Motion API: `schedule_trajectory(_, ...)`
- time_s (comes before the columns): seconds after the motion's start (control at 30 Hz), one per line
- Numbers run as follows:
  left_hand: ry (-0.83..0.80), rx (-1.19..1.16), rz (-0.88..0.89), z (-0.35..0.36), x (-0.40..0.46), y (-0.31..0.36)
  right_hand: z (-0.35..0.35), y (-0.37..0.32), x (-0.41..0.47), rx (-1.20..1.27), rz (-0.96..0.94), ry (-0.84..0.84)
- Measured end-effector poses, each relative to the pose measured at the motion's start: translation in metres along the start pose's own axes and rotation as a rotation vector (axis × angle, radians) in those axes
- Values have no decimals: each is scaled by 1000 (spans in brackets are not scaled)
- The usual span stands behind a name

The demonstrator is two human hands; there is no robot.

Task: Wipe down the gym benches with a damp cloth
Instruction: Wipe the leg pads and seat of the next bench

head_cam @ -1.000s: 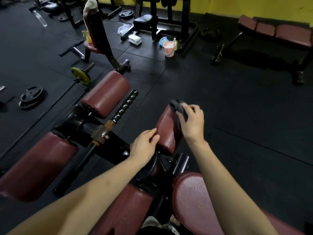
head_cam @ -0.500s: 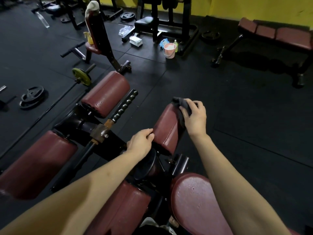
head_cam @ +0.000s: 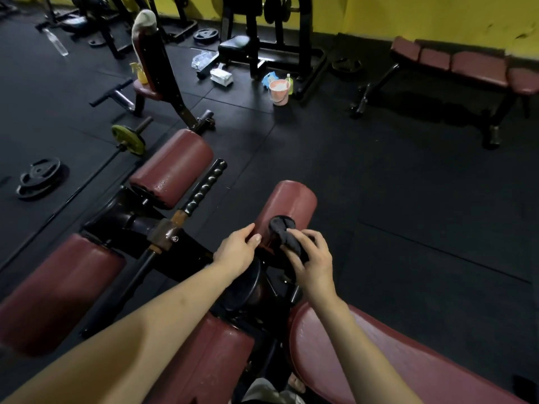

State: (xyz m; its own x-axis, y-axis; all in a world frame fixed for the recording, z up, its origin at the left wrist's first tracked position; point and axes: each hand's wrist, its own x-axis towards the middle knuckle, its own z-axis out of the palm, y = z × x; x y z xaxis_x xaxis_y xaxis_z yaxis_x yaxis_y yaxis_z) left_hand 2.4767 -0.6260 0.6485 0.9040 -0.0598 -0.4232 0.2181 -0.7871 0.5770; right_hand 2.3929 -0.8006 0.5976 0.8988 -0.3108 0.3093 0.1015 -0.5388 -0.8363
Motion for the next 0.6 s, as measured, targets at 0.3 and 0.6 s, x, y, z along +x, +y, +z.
schedule_trajectory(0.3,12,-39,113,-22,-35,19,-40,-33,52,95,134,86)
schedule_trajectory(0.6,250,-151,360,-113,-85,18,-18,-123,58,138,119,16)
